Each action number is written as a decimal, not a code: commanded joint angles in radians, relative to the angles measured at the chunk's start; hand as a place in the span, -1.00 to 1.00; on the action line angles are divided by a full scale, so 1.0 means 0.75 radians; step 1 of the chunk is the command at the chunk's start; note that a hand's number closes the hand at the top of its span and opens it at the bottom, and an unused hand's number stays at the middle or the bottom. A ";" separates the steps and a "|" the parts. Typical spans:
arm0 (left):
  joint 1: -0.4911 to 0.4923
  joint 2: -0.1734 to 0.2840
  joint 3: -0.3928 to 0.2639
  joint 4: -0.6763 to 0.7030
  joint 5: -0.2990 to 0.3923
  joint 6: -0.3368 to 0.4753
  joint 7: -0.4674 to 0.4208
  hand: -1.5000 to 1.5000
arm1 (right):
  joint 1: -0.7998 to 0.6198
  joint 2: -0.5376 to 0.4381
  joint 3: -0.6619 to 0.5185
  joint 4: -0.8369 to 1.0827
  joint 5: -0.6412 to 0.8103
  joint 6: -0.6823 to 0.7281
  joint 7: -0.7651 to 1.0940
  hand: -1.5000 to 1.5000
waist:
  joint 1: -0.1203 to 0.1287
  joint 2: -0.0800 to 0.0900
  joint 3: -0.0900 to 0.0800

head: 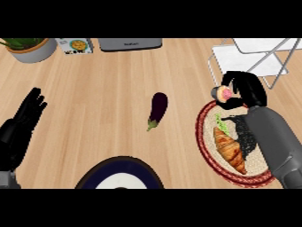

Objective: Pick the cupcake from the placemat and place it in the tiered shelf

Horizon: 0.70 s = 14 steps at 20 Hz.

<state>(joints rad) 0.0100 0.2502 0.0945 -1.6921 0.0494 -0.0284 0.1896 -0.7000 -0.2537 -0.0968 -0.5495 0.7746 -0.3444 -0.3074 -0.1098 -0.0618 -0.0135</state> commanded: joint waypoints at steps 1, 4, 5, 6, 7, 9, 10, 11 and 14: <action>0.009 0.029 0.030 -0.021 0.011 -0.007 0.020 0.00 | -0.071 0.098 -0.002 -0.183 -0.004 -0.091 0.203 1.00 | 0.004 -0.009 0.005; 0.028 -0.012 -0.009 -0.014 0.002 -0.005 -0.004 0.00 | -0.092 0.176 0.021 -0.328 0.011 -0.120 0.362 1.00 | 0.002 0.001 0.006; 0.025 0.005 0.011 -0.028 0.009 -0.004 0.011 0.00 | -0.099 0.136 0.021 -0.389 0.016 -0.093 0.396 1.00 | -0.010 -0.005 0.007; 0.017 0.011 0.011 -0.021 0.009 -0.012 0.003 0.00 | -0.120 0.155 0.035 -0.431 0.038 -0.090 0.485 1.00 | -0.004 0.002 0.007; 0.018 0.009 0.021 -0.010 0.026 -0.016 0.010 0.00 | -0.114 0.157 0.032 -0.500 0.035 -0.087 0.532 1.00 | -0.004 0.008 0.008; 0.002 -0.002 -0.006 -0.031 0.005 -0.006 0.018 0.00 | -0.171 0.169 0.071 -0.596 0.080 -0.024 0.695 1.00 | 0.013 0.013 0.010; 0.050 0.000 -0.007 -0.069 0.012 -0.021 0.003 0.00 | -0.153 0.121 0.067 -0.676 0.086 0.015 0.742 1.00 | 0.029 0.016 0.012; 0.047 -0.016 -0.003 -0.030 0.014 -0.015 -0.024 0.00 | -0.178 0.156 0.089 -0.733 0.099 0.052 0.829 1.00 | 0.029 0.021 0.010; 0.002 -0.019 -0.021 -0.062 0.010 -0.008 0.027 0.00 | -0.124 0.118 0.131 -0.977 0.160 0.164 1.024 1.00 | 0.043 0.038 0.015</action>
<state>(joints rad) 0.0238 0.2428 0.0910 -1.7230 0.0587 -0.0360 0.1921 -0.8142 -0.1525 -0.0321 -1.0907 0.8514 -0.2968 0.2928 -0.0905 -0.0447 -0.0045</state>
